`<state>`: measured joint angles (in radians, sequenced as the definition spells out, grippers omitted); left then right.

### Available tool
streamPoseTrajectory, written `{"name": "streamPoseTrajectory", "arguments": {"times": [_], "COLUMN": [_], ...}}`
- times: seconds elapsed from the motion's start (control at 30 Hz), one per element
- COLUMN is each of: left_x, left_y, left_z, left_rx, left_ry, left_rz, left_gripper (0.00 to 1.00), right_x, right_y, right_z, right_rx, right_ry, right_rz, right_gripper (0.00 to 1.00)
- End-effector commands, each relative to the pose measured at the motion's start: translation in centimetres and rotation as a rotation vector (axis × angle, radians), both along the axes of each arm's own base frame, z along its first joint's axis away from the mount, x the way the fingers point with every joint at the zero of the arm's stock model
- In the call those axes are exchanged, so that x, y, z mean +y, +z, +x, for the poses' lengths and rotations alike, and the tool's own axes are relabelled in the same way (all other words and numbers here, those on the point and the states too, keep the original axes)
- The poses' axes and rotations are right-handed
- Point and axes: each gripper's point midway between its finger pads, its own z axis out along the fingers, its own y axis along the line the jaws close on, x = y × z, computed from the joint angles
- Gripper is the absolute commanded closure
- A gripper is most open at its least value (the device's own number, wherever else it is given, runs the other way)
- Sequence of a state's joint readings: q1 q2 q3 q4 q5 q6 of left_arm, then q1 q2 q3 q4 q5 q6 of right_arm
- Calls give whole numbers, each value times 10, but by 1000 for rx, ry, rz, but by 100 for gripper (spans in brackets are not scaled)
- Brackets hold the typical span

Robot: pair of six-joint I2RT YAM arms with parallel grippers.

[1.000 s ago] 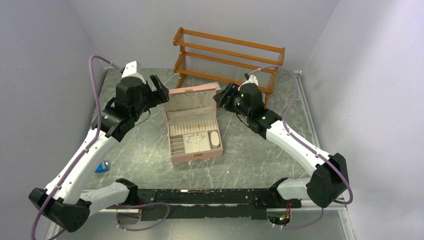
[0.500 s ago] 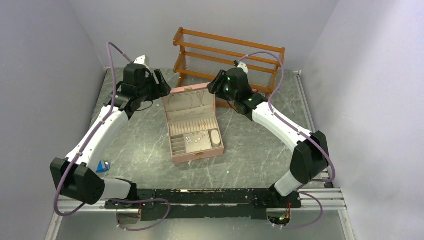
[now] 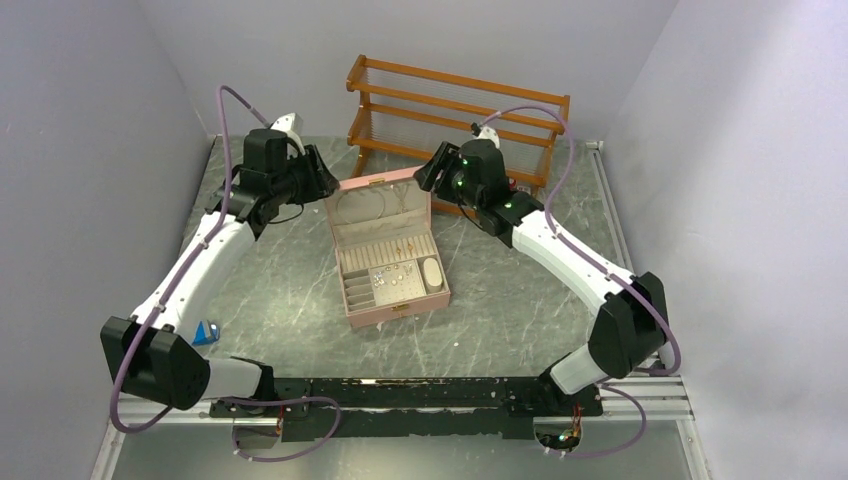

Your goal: Organize the mixed jewelry

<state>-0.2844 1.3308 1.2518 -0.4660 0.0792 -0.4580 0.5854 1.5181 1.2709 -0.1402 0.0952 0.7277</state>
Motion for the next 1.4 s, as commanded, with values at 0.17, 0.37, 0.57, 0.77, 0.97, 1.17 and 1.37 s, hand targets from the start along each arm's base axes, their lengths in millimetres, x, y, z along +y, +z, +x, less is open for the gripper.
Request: {"name": "streamPoseTrajectory", "arguments": {"times": [0.17, 0.37, 0.57, 0.77, 0.97, 1.17, 1.37], "left_x": [-11, -13, -13, -16, -16, -25, -15], "left_y": [-20, -22, -25, -24, -31, -36, -63], "left_z": [-29, -47, -70, -99, -126, -158, -171], "left_rx": [69, 87, 107, 123, 170, 220, 285], "left_ry": [-105, -134, -171, -235, -290, -408, -368], "left_rz": [-24, -49, -59, -89, -90, -138, -106], "left_gripper": [55, 57, 58, 51, 46, 35, 30], "right_x": [-8, -4, -12, -37, -62, -63, -58], "right_y": [27, -1, -41, -65, -74, -81, -79], "right_z": [8, 4, -29, -77, -116, -141, -151], "right_rx": [-92, -14, 90, 158, 192, 242, 237], "right_ry": [-30, 3, 69, 99, 105, 178, 253], "right_rz": [0, -54, -93, -116, -139, -134, -136], "right_gripper": [33, 41, 52, 54, 55, 55, 44]}}
